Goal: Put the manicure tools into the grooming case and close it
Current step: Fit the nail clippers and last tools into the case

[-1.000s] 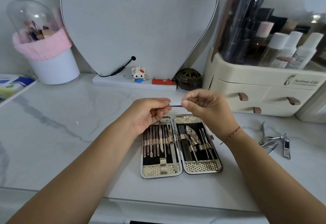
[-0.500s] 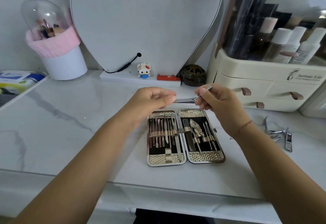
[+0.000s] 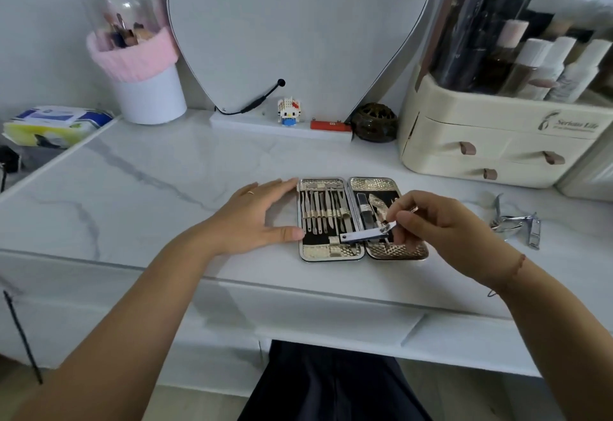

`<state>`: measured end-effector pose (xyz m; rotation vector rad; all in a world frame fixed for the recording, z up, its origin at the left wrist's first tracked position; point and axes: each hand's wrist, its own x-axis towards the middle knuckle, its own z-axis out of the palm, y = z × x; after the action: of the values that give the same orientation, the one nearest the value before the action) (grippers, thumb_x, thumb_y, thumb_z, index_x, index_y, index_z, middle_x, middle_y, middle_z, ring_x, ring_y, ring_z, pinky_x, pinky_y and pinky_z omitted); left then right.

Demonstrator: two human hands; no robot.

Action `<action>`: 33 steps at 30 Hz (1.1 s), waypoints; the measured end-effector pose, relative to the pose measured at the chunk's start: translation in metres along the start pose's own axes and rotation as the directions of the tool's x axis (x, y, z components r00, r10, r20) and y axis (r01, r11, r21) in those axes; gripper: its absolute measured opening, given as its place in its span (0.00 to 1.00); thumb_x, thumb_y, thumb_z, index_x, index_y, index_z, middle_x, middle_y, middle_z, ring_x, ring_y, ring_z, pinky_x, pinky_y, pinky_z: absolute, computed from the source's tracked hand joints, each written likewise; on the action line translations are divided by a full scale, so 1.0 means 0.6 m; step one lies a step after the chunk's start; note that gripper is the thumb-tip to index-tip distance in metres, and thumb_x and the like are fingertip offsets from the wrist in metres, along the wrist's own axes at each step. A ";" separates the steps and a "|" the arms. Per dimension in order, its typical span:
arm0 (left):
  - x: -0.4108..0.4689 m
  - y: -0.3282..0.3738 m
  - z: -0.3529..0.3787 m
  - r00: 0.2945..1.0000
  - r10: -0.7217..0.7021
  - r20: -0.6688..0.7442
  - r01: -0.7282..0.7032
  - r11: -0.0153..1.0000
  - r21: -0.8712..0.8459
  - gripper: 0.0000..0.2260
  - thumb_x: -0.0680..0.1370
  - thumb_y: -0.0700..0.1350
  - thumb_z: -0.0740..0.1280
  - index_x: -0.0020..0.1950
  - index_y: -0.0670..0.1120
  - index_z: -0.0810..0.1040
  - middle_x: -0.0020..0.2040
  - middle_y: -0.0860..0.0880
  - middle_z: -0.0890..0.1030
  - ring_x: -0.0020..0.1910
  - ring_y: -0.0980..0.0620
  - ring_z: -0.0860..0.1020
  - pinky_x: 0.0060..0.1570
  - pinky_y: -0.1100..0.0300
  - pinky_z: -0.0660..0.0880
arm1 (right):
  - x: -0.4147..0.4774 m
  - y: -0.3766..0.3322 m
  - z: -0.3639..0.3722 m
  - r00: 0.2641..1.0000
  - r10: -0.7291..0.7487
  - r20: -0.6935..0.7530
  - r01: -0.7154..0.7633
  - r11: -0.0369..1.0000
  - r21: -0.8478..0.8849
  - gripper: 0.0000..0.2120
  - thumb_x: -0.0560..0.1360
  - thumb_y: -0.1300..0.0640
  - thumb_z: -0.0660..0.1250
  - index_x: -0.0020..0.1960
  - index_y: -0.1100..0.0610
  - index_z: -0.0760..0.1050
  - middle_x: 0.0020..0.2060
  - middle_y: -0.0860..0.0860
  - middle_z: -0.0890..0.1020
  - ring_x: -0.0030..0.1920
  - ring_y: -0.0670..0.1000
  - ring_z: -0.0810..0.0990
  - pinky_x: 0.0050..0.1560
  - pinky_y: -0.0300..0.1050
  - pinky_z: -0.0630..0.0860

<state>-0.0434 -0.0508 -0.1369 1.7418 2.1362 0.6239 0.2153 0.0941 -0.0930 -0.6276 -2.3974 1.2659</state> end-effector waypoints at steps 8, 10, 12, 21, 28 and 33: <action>0.000 -0.003 -0.002 0.998 0.021 0.061 -0.022 1.000 0.018 0.49 0.58 0.80 0.56 0.76 0.60 0.53 0.77 0.59 0.56 0.75 0.63 0.48 0.75 0.56 0.44 | 0.007 -0.017 0.006 0.999 0.006 0.037 -0.002 0.994 -0.106 0.09 0.79 0.62 0.59 0.44 0.56 0.75 0.31 0.51 0.80 0.30 0.48 0.75 0.36 0.43 0.73; 0.001 -0.004 -0.001 0.997 0.024 0.071 -0.026 0.999 0.023 0.49 0.59 0.79 0.57 0.76 0.60 0.53 0.77 0.59 0.55 0.75 0.63 0.48 0.75 0.56 0.43 | 0.012 -0.015 0.004 0.999 0.027 0.045 -0.024 0.997 -0.074 0.10 0.79 0.63 0.58 0.44 0.56 0.76 0.31 0.52 0.81 0.30 0.48 0.75 0.35 0.41 0.73; 0.003 -0.005 -0.001 0.997 0.025 0.069 -0.027 0.999 0.029 0.49 0.59 0.80 0.56 0.76 0.60 0.52 0.77 0.59 0.55 0.76 0.62 0.48 0.75 0.56 0.44 | 0.015 -0.012 0.002 0.997 0.048 0.058 -0.046 0.998 -0.036 0.10 0.79 0.63 0.58 0.45 0.57 0.76 0.30 0.52 0.81 0.29 0.48 0.75 0.33 0.37 0.73; 0.002 -0.003 -0.002 0.997 0.016 0.069 -0.017 1.000 0.016 0.49 0.59 0.79 0.57 0.76 0.60 0.53 0.77 0.58 0.55 0.75 0.62 0.47 0.75 0.54 0.44 | 0.007 -0.007 0.013 0.998 0.067 -0.005 -0.067 0.994 0.082 0.09 0.79 0.65 0.58 0.45 0.63 0.76 0.29 0.52 0.80 0.27 0.47 0.74 0.29 0.33 0.70; 0.003 -0.003 -0.002 0.997 0.014 0.075 -0.015 1.000 0.016 0.50 0.58 0.80 0.57 0.76 0.60 0.53 0.77 0.58 0.55 0.75 0.63 0.47 0.75 0.54 0.43 | 0.007 -0.021 0.019 0.999 0.039 -0.032 -0.038 0.999 0.032 0.09 0.79 0.64 0.58 0.44 0.62 0.76 0.30 0.53 0.80 0.26 0.46 0.75 0.31 0.32 0.71; 0.004 -0.005 -0.001 0.997 0.008 0.074 -0.009 1.000 0.018 0.49 0.58 0.80 0.58 0.76 0.61 0.53 0.77 0.57 0.55 0.75 0.62 0.47 0.75 0.55 0.43 | 0.008 -0.023 0.022 0.998 0.057 -0.008 -0.057 0.998 0.015 0.10 0.79 0.63 0.58 0.43 0.60 0.76 0.30 0.52 0.81 0.26 0.45 0.75 0.31 0.32 0.72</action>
<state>-0.0471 -0.0493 -0.1378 1.7567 2.0923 0.5351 0.2019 0.0807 -0.0879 -0.6999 -2.3767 1.3005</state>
